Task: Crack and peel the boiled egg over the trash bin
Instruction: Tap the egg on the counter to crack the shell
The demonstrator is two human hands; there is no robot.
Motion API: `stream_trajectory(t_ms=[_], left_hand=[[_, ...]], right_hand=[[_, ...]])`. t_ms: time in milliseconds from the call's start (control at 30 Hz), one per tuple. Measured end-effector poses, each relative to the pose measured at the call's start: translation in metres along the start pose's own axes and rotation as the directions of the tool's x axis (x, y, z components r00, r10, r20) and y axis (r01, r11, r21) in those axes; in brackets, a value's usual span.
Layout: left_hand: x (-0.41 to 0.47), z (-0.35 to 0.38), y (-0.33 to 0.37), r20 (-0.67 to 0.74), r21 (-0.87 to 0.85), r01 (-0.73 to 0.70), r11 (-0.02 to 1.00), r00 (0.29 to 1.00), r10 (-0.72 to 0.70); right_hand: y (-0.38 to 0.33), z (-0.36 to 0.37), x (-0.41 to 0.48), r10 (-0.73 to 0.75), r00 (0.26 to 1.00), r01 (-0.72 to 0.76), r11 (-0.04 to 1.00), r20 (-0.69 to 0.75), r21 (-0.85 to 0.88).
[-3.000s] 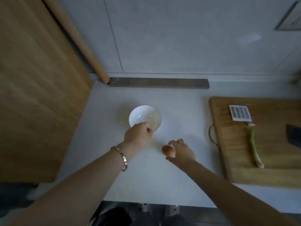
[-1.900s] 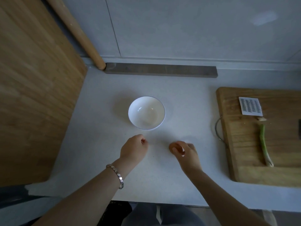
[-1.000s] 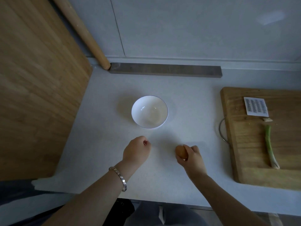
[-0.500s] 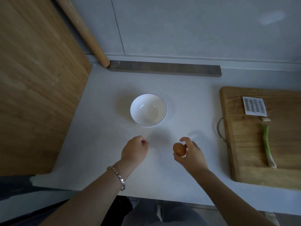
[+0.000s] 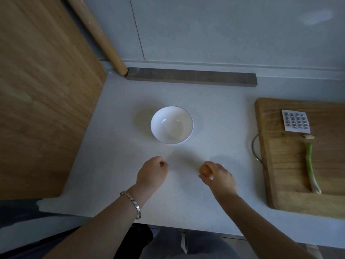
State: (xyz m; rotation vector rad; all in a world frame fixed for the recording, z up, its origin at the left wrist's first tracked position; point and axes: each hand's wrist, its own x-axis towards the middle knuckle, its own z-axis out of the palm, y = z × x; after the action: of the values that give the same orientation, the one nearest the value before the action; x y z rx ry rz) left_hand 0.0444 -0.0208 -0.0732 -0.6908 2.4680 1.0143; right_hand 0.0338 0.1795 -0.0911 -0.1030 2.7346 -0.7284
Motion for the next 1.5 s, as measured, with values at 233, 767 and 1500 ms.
stream_trajectory(t_ms=[233,767,1500], left_hand=[[0.000,-0.002,0.003,-0.007,-0.004,-0.005,1.000,1.000,0.005],[-0.002,0.000,0.005,-0.006,0.003,-0.006,1.000,1.000,0.006],[-0.008,0.005,0.003,0.003,-0.014,0.022,1.000,1.000,-0.022]], right_hand=[[0.004,0.006,-0.007,0.051,0.997,-0.041,0.988,-0.064,0.146],[0.017,-0.003,-0.001,0.146,0.987,-0.158,0.952,0.066,0.263],[0.002,0.011,-0.010,-0.176,0.984,0.164,0.957,-0.030,-0.240]])
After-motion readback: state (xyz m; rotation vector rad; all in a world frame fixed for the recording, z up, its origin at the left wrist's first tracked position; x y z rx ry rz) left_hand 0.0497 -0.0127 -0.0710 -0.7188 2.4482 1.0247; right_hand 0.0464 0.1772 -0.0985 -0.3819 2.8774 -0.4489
